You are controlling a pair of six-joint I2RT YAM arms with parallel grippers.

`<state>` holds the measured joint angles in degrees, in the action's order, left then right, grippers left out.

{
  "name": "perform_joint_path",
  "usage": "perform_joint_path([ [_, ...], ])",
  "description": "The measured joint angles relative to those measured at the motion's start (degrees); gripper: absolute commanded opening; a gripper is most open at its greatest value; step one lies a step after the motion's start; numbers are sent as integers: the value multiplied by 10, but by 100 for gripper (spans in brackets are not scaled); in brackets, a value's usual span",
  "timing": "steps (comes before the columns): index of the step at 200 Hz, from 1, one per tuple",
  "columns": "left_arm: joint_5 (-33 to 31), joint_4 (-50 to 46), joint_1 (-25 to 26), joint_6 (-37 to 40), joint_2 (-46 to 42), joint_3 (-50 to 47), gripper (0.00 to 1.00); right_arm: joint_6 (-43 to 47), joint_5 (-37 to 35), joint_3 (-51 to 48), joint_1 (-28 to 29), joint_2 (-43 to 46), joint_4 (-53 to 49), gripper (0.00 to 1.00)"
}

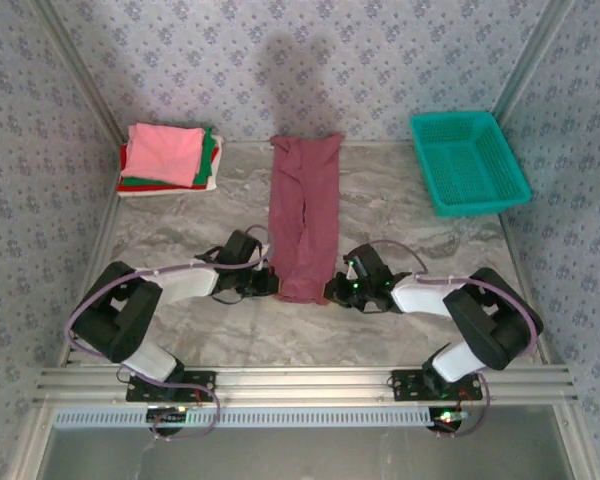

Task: Fold and stack the t-shirts

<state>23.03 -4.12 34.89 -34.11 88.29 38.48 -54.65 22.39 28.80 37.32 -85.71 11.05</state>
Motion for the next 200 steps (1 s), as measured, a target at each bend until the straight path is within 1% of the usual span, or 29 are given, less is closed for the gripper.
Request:
perform_joint_path([
  [8,-2,0,0,0,0,0,0,-2,1,0,3,0,0,0],
  [42,-12,-4,0,-1,-23,-8,0,-4,-1,2,3,9,-14,0],
  [76,-21,-3,0,-3,-70,-32,0,2,-10,4,0,56,-47,0],
  [108,-21,-6,6,-15,-91,-66,0,5,-16,-10,3,97,-64,0],
  [118,-23,-12,16,-18,-98,-71,0,4,-17,-24,9,111,-67,0],
  [130,-29,-23,42,-24,-113,-76,0,4,-26,-43,26,135,-80,0],
  [161,-54,-35,126,-73,-193,-116,0,-9,-70,-85,106,229,-139,0],
  [171,-63,-45,150,-93,-222,-130,0,-20,-84,-96,131,275,-165,0],
  [180,-73,-61,168,-109,-249,-136,0,-27,-94,-102,143,308,-184,0],
  [200,-89,-90,180,-124,-295,-129,0,-37,-120,-101,146,375,-231,0],
])
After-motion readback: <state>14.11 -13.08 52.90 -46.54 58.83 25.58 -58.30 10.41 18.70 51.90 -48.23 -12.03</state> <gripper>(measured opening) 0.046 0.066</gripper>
